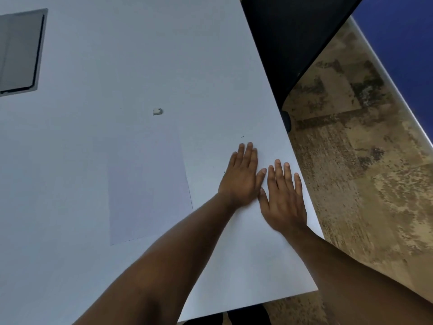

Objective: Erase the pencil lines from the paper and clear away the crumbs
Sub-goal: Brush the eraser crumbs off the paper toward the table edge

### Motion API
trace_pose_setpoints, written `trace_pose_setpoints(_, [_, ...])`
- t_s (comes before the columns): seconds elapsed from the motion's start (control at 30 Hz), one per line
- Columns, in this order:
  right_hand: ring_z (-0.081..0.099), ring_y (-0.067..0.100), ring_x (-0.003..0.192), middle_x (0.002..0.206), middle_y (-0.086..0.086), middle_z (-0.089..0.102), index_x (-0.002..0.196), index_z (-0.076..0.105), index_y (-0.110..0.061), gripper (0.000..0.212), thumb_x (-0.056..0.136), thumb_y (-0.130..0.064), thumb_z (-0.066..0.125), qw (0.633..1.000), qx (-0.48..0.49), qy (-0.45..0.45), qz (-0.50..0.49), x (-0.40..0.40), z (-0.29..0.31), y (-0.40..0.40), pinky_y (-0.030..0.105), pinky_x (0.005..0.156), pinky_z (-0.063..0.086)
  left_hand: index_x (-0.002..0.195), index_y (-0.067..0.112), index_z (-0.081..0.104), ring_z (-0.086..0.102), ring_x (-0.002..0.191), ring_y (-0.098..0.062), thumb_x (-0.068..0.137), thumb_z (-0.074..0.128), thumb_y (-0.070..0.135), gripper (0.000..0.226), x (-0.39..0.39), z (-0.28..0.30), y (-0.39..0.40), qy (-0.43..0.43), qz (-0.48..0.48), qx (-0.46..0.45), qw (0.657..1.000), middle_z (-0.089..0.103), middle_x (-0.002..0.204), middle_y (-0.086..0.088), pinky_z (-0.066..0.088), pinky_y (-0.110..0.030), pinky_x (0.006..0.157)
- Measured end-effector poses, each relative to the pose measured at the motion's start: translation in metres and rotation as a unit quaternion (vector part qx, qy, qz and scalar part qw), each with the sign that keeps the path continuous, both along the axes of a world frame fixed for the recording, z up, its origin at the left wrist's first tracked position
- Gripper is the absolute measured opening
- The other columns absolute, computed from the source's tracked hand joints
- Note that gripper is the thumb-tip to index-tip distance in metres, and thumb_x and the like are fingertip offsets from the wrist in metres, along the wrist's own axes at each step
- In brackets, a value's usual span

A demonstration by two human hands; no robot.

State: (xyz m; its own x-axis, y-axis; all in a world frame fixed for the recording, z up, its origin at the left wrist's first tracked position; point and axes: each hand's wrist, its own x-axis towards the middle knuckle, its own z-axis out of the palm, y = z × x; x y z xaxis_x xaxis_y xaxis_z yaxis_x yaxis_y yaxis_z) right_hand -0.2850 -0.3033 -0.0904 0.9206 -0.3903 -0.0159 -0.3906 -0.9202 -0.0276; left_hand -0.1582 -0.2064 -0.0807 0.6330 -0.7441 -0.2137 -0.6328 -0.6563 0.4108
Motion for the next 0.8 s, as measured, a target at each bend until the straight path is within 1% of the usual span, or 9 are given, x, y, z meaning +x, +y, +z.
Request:
trace_pose_setpoints(0.07, [0.004, 0.029, 0.154, 0.165, 0.014, 0.012, 0.156, 0.024, -0.006, 0.066, 0.105, -0.048, 0.022, 1.0, 0.005, 0.003, -0.002, 0.001, 0.0, 0.0, 0.053, 0.121, 0.017, 0.163, 0.011, -0.005, -0.021, 0.156, -0.023, 0.108, 0.013, 0.051, 0.07, -0.005, 0.002, 0.002, -0.025, 0.05, -0.032, 0.998, -0.015, 0.171, -0.008, -0.008, -0.04, 0.129])
trace_pose_setpoints(0.17, [0.002, 0.027, 0.154, 0.166, 0.012, 0.01, 0.157, 0.023, -0.007, 0.068, 0.105, -0.05, 0.019, 1.0, 0.019, 0.006, -0.011, 0.002, 0.001, 0.0, 0.052, 0.122, 0.015, 0.163, 0.003, -0.002, -0.018, 0.157, -0.03, 0.106, 0.016, 0.048, 0.075, -0.033, 0.002, 0.02, -0.034, 0.21, -0.056, 0.975, -0.013, 0.171, -0.016, -0.009, -0.041, 0.128])
trace_pose_setpoints(0.23, [0.003, 0.027, 0.154, 0.166, 0.012, 0.011, 0.156, 0.024, -0.007, 0.067, 0.105, -0.049, 0.018, 1.0, 0.023, 0.003, -0.013, 0.002, 0.001, 0.0, 0.052, 0.122, 0.014, 0.162, -0.002, 0.0, -0.016, 0.157, -0.034, 0.106, 0.021, 0.046, 0.076, -0.057, -0.006, 0.038, -0.021, 0.279, -0.033, 0.96, -0.013, 0.17, -0.02, -0.005, -0.047, 0.129])
trace_pose_setpoints(0.3, [0.003, 0.027, 0.154, 0.166, 0.012, 0.012, 0.156, 0.024, -0.007, 0.067, 0.105, -0.048, 0.015, 1.0, 0.029, 0.001, -0.012, 0.002, 0.001, 0.0, 0.052, 0.122, 0.014, 0.161, -0.004, 0.002, -0.014, 0.157, -0.035, 0.106, 0.021, 0.046, 0.077, -0.079, -0.014, 0.051, -0.018, 0.299, 0.002, 0.954, -0.012, 0.169, -0.021, 0.0, -0.051, 0.129])
trace_pose_setpoints(0.33, [0.004, 0.027, 0.154, 0.166, 0.012, 0.012, 0.156, 0.024, -0.007, 0.066, 0.105, -0.048, 0.014, 0.999, 0.03, -0.001, -0.011, 0.001, 0.001, 0.001, 0.052, 0.122, 0.014, 0.161, -0.004, 0.003, -0.014, 0.157, -0.036, 0.106, 0.02, 0.046, 0.076, -0.087, -0.018, 0.056, -0.019, 0.294, 0.018, 0.955, -0.011, 0.169, -0.021, -0.001, -0.051, 0.128])
trace_pose_setpoints(0.43, [0.004, 0.027, 0.154, 0.165, 0.012, 0.013, 0.156, 0.025, -0.007, 0.065, 0.106, -0.046, 0.013, 0.999, 0.03, -0.004, -0.013, 0.002, 0.001, 0.002, 0.051, 0.122, 0.014, 0.16, -0.003, 0.0, -0.019, 0.156, -0.036, 0.105, 0.014, 0.047, 0.075, -0.092, -0.019, 0.052, -0.019, 0.269, 0.044, 0.962, -0.012, 0.169, -0.021, -0.012, -0.049, 0.125])
trace_pose_setpoints(0.6, [0.003, 0.026, 0.154, 0.165, 0.012, 0.012, 0.156, 0.025, -0.006, 0.062, 0.106, -0.043, 0.018, 1.0, 0.021, -0.002, -0.014, 0.002, 0.001, 0.002, 0.051, 0.122, 0.015, 0.161, 0.001, -0.011, -0.033, 0.151, -0.03, 0.107, 0.007, 0.047, 0.072, -0.066, -0.011, 0.019, -0.004, 0.166, 0.026, 0.986, -0.026, 0.166, -0.016, -0.025, -0.038, 0.122])
trace_pose_setpoints(0.7, [0.0, 0.025, 0.154, 0.166, 0.011, 0.01, 0.157, 0.022, -0.008, 0.062, 0.107, -0.042, 0.015, 1.0, 0.024, 0.003, -0.014, 0.003, 0.001, 0.001, 0.051, 0.122, 0.014, 0.161, 0.006, -0.013, -0.032, 0.152, -0.028, 0.111, 0.012, 0.043, 0.067, -0.042, -0.013, 0.006, -0.013, 0.116, 0.025, 0.993, -0.026, 0.168, -0.012, -0.016, -0.042, 0.126])
trace_pose_setpoints(0.8, [0.0, 0.026, 0.154, 0.166, 0.011, 0.011, 0.157, 0.023, -0.008, 0.06, 0.107, -0.041, 0.016, 1.0, 0.019, 0.002, -0.009, 0.002, 0.0, 0.0, 0.051, 0.121, 0.015, 0.162, 0.01, -0.009, -0.026, 0.155, -0.025, 0.112, 0.016, 0.039, 0.063, -0.016, -0.008, 0.005, -0.017, 0.055, -0.039, 0.998, -0.02, 0.17, -0.008, -0.008, -0.042, 0.128])
